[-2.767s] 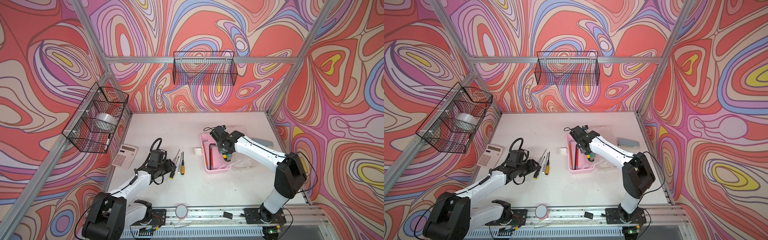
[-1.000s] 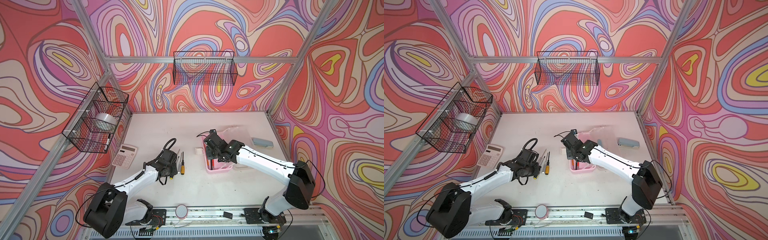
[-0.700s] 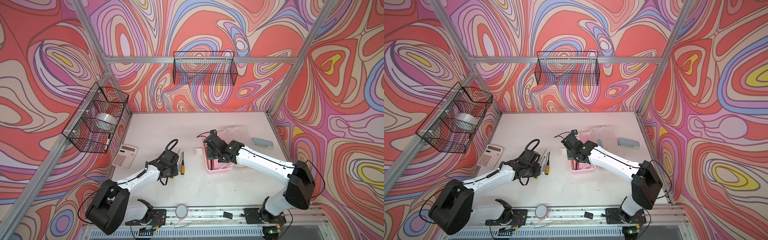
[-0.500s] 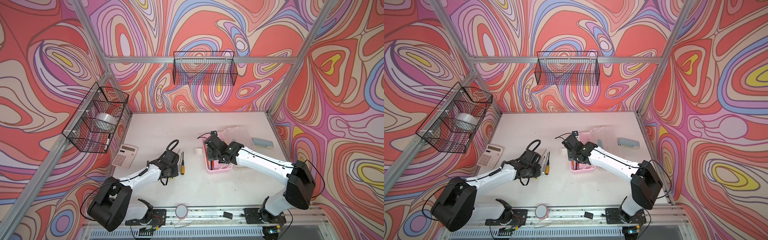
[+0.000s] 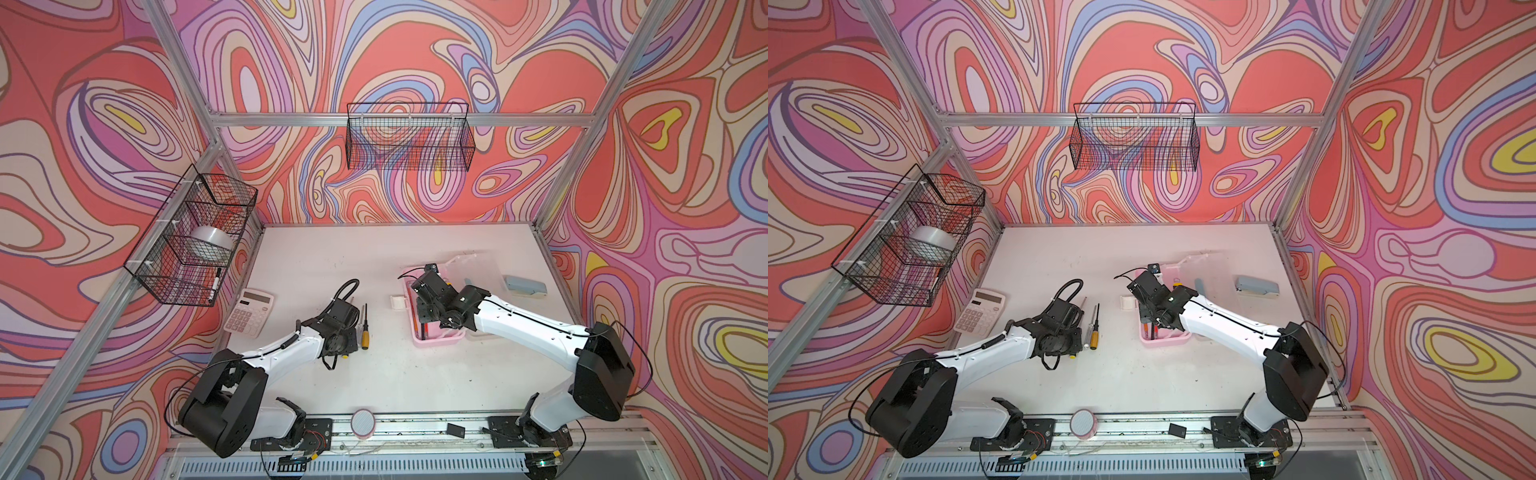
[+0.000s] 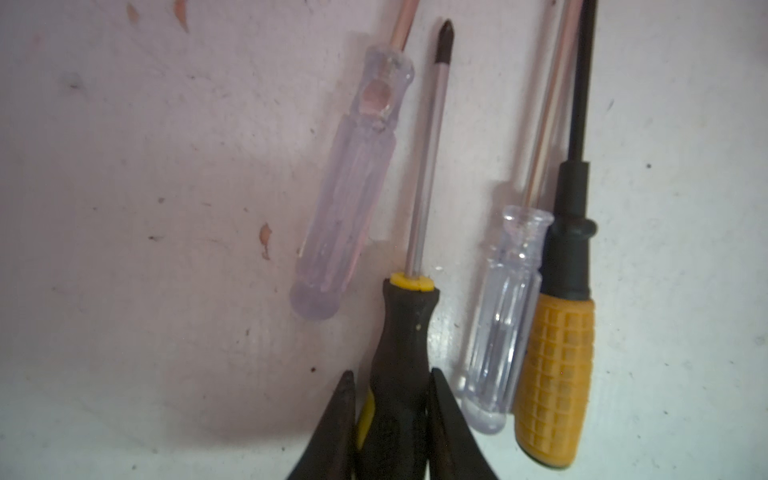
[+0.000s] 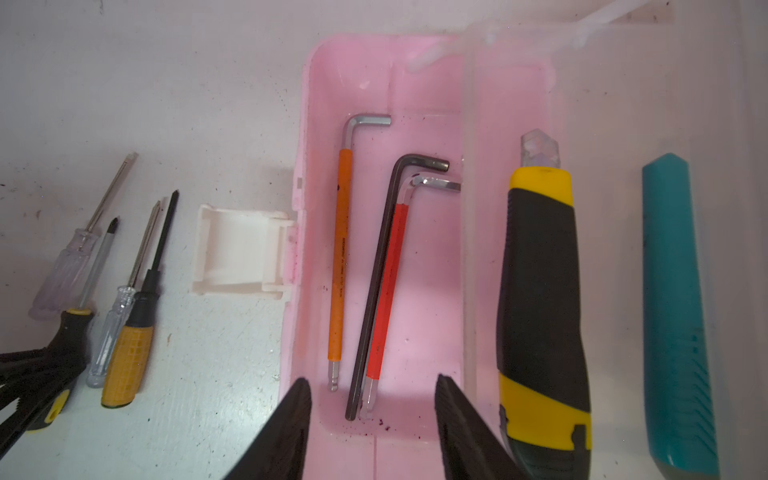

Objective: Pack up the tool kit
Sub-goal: 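Close the left gripper on the black-yellow screwdriver handle, then lift the black-yellow screwdriver with the left gripper toward the box while the right gripper withdraws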

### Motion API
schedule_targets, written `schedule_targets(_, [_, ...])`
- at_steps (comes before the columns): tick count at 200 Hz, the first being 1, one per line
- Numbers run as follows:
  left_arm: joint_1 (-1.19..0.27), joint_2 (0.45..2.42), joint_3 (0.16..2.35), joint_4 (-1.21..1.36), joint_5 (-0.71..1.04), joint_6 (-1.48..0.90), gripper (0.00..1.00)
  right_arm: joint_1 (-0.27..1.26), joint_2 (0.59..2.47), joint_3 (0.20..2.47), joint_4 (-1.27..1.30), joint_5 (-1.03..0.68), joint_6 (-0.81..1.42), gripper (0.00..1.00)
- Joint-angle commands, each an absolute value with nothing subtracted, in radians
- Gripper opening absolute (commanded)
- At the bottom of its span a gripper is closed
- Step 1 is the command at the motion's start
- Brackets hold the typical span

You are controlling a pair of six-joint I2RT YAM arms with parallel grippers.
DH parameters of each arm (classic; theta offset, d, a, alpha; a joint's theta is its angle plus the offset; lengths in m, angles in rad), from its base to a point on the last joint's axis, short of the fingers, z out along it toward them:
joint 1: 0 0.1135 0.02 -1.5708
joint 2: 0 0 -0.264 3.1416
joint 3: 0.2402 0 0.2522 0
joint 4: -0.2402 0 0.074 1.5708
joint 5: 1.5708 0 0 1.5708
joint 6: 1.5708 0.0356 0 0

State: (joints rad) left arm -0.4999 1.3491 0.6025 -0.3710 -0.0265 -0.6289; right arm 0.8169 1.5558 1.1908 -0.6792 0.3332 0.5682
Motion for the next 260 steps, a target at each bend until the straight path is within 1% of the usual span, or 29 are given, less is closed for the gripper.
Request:
schedule_targets(1, [-0.508,1.337,0.625,-0.405,-0.031,-0.623,0.16,0.81,1.534,1.183,-0.664,0.352,0.572,0.51])
schedule_targets(29, [-0.509,1.311,0.636,-0.435,-0.039,-0.624,0.0,0.808,1.533,1.184,-0.658,0.354,0.572,0.51])
schedule_targets(66, [-0.51,1.219,0.67,-0.509,-0.065,-0.617,0.0,0.808,1.503,1.181,-0.65,0.369,0.577,0.51])
schedule_targets(106, [-0.514,1.08,0.75,-0.583,-0.053,-0.649,0.0,0.807,1.409,1.17,-0.653,0.421,0.603,0.5])
schedule_targets(125, [-0.52,1.039,0.791,-0.538,-0.011,-0.7,0.0,0.806,1.35,1.178,-0.694,0.505,0.615,0.5])
schedule_targets(137, [-0.536,1.037,0.803,-0.459,0.011,-0.742,0.0,0.797,1.303,1.174,-0.704,0.542,0.617,0.5])
schedule_targets(153, [-0.583,1.076,0.842,-0.377,0.001,-0.784,0.0,0.784,1.231,1.166,-0.707,0.574,0.627,0.5])
schedule_targets(176, [-0.667,1.193,0.957,-0.304,-0.039,-0.798,0.0,0.778,1.142,1.157,-0.708,0.596,0.629,0.49])
schedule_targets(212, [-0.779,1.384,1.14,-0.225,-0.057,-0.788,0.0,0.754,1.089,1.147,-0.787,0.694,0.675,0.49])
schedule_targets(238, [-0.815,1.492,1.247,-0.22,-0.044,-0.792,0.0,0.687,1.037,1.099,-0.765,0.63,0.668,0.5])
schedule_targets(260, [-0.846,1.57,1.326,-0.225,-0.053,-0.804,0.0,0.659,1.004,1.065,-0.75,0.616,0.658,0.5])
